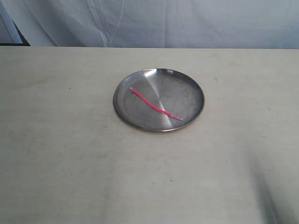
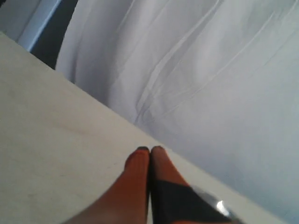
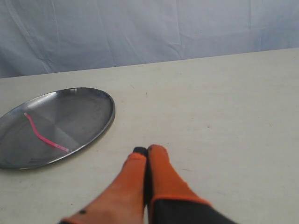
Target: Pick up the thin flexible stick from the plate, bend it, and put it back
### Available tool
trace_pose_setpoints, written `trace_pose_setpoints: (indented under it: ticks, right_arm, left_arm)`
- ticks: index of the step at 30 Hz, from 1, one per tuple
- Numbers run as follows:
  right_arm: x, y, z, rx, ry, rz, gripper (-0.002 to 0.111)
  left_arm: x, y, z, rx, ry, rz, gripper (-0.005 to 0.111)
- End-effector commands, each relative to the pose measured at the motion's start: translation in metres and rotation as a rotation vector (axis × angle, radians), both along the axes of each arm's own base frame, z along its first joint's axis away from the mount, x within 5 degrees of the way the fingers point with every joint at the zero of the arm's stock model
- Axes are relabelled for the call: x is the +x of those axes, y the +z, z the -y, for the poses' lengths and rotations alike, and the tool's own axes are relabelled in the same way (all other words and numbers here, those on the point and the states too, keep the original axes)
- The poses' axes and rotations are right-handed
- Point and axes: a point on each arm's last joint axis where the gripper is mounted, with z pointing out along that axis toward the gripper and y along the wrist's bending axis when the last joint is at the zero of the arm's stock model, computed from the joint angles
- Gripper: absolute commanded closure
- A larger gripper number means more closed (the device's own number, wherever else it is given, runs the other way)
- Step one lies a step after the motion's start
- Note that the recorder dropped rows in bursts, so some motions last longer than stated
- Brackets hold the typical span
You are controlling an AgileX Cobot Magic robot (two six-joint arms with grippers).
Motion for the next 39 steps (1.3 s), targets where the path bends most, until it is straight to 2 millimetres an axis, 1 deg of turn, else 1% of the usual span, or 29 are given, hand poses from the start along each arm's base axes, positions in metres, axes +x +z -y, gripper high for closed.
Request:
trace_pose_setpoints:
  ticks: [1,3,7,39]
  right_arm:
    - [-0.0002,0.0003,0.0004,-0.002,-0.006,0.011,0.108]
    - [-0.0002,0.0003,0.0004,-0.002,-0.006,0.011,0.108]
    - [-0.0002,0.0003,0.0004,-0.002,-0.006,0.011,0.108]
    - [-0.0002,0.0003,0.0004,-0.002,-0.006,0.011,0.108]
  left_arm:
    - [-0.0005,-0.0086,0.0012,0.361,-0.028,-0.071,0.106]
    - [-0.0006,-0.0094,0.0011,0.443,-0.033,-0.078,0.106]
    - [-0.0006,-0.0094,0.0005,0.496,-0.029,-0.078,0.106]
    - [-0.0006,-0.0094,0.0005,0.498,-0.028,-0.078,0.106]
